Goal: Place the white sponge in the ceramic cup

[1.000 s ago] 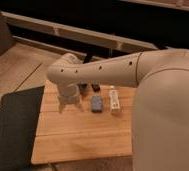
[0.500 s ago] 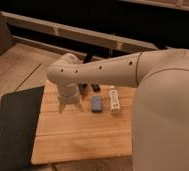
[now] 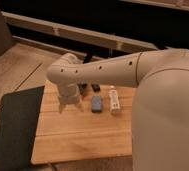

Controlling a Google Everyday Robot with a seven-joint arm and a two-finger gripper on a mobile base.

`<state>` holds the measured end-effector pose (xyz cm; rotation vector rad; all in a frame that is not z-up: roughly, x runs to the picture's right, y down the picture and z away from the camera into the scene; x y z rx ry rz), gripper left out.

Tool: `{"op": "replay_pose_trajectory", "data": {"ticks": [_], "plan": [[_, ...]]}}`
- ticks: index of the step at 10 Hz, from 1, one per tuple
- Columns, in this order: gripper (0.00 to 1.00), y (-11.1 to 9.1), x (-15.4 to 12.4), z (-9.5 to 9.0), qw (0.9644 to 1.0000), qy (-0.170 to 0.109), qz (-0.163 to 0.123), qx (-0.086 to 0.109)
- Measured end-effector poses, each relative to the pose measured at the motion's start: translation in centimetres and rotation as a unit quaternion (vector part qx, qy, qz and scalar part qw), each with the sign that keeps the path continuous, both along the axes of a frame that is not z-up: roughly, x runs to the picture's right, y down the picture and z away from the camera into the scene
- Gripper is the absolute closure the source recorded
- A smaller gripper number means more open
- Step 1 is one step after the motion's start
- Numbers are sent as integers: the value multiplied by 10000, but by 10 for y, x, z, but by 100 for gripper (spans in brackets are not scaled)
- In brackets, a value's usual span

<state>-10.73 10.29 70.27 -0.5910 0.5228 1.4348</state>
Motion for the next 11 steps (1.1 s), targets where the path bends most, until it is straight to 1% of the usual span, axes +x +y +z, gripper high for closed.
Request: {"op": "replay_pose_trajectory", "data": {"ticks": [7, 8, 9, 10, 11], "plan": [[35, 0, 0, 0, 10000, 0, -1, 1], [35, -1, 0, 0, 10000, 0, -19, 23], [35, -3, 0, 1, 10000, -1, -54, 77], [35, -16, -2, 7, 9993, -99, -163, 330], [35, -29, -5, 11, 9977, -220, -275, 574]]}}
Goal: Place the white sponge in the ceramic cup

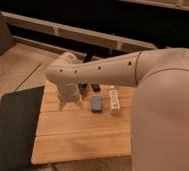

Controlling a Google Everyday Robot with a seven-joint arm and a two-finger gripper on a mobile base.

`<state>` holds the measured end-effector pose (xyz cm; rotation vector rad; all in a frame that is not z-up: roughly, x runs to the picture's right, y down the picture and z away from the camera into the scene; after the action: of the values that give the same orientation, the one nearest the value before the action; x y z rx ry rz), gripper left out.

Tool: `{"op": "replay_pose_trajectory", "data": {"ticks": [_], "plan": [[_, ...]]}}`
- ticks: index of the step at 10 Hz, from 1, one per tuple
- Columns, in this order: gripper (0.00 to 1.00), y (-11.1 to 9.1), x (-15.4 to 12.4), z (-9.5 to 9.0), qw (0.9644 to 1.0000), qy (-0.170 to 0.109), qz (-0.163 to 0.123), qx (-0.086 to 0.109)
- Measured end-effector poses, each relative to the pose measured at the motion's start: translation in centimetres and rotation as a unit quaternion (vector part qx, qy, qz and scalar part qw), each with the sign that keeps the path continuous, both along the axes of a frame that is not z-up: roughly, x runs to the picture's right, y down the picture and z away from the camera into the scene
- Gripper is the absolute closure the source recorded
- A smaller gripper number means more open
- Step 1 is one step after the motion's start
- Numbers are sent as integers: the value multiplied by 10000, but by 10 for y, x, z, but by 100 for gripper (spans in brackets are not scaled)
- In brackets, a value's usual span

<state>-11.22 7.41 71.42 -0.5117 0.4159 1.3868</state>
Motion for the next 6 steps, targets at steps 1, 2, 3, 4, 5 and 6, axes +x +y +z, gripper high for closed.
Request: {"op": "replay_pose_trajectory", "data": {"ticks": [1, 2, 3, 4, 5, 6], "plan": [[35, -27, -7, 7, 9981, -275, -254, 479], [35, -56, -11, 10, 9926, -539, -524, 949], [35, -74, -10, 11, 9876, -686, -663, 1246], [35, -91, -6, 10, 9828, -778, -728, 1511], [35, -100, 1, 11, 9801, -784, -751, 1659], [35, -100, 0, 10, 9802, -793, -751, 1655]]}}
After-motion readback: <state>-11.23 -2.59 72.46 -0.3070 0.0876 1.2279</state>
